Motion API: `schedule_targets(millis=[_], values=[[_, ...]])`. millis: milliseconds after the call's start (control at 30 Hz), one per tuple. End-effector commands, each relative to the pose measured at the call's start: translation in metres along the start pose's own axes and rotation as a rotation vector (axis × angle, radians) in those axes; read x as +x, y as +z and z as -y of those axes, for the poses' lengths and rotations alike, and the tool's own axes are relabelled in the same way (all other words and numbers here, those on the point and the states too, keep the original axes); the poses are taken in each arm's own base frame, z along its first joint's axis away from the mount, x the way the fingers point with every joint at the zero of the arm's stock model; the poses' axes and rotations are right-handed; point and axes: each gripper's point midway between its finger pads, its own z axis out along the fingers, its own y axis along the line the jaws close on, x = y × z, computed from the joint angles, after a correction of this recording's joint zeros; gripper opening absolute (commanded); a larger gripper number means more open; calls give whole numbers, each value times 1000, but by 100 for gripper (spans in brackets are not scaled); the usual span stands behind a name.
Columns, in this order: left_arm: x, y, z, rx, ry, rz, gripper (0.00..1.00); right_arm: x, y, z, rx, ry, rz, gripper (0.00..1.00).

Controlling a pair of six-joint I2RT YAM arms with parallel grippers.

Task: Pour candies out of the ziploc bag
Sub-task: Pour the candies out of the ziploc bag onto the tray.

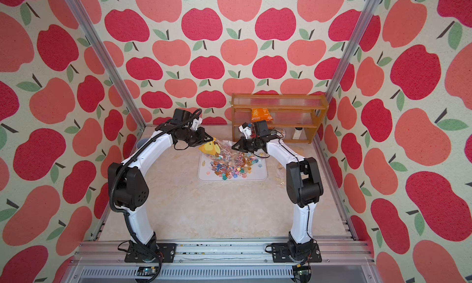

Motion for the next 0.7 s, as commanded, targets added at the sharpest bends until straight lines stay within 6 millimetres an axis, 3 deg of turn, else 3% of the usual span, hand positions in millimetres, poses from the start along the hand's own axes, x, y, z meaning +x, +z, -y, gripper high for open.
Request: schedule_targets(millis=[0, 667], values=[[-32, -19, 8, 9, 53, 95, 0, -4, -1, 12, 17, 42, -8, 0], [-48, -25, -8, -22, 49, 113, 0, -7, 16, 25, -4, 75, -24, 0]])
